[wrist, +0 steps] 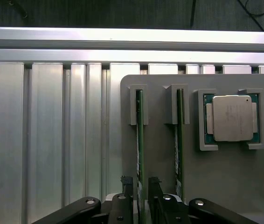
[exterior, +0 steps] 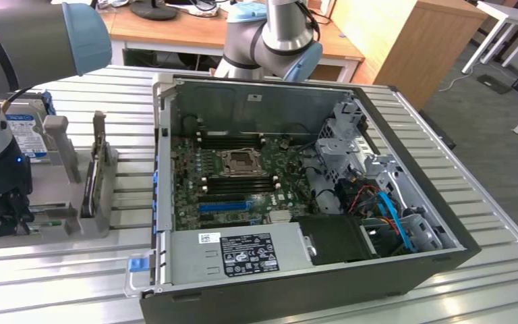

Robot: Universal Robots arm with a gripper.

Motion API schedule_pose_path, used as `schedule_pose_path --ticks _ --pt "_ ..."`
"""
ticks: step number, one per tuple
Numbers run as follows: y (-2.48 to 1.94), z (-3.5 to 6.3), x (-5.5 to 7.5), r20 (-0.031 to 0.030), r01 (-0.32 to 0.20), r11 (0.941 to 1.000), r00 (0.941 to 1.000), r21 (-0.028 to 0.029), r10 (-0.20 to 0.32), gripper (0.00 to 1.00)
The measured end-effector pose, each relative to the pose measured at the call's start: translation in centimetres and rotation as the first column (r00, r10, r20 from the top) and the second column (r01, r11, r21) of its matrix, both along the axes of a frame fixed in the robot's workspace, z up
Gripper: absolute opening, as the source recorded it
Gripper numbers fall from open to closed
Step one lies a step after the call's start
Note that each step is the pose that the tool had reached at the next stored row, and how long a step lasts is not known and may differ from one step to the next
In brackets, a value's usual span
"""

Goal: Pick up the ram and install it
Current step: 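Pick up the ram and move it above insertion slot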

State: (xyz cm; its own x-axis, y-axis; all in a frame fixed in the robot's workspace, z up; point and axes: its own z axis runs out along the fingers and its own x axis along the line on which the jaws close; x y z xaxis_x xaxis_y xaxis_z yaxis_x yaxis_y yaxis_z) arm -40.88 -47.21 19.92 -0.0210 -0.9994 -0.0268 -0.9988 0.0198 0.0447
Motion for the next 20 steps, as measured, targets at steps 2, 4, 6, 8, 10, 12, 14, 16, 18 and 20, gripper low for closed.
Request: schedule_pose_path --ticks 2,4,6,8,10,12,14,16,18,20 --pt "0.00 0.00 0.00 0.0000 0.000 1.0000 1.0000 0.0000 0.000 0.27" --pt "0.00 0.01 0.01 -0.0001 0.000 1.0000 1.0000 -0.0001 0.000 0.27" --pt "0.01 0.03 0.02 -0.0002 0.000 1.0000 1.0000 -0.0001 0.000 0.27" --pt "0.00 0.15 0.03 -0.0002 0.000 1.0000 1.0000 -0.0001 0.000 0.27" --pt "0.00 0.29 0.04 -0.0001 0.000 1.0000 1.0000 0.0000 0.000 0.27" --pt "0.00 0.32 0.04 0.0001 0.000 1.0000 1.0000 0.0001 0.000 0.27" --pt "0.00 0.34 0.04 -0.0001 0.000 1.0000 1.0000 0.0000 0.000 0.27" --pt "0.00 0.35 0.06 -0.0002 0.000 1.0000 1.0000 -0.0001 0.000 0.27" --pt "0.00 0.35 0.08 -0.0003 0.000 1.0000 1.0000 -0.0001 0.000 0.27" --pt "0.00 0.37 0.09 -0.0002 0.000 1.0000 1.0000 -0.0001 0.000 0.27"
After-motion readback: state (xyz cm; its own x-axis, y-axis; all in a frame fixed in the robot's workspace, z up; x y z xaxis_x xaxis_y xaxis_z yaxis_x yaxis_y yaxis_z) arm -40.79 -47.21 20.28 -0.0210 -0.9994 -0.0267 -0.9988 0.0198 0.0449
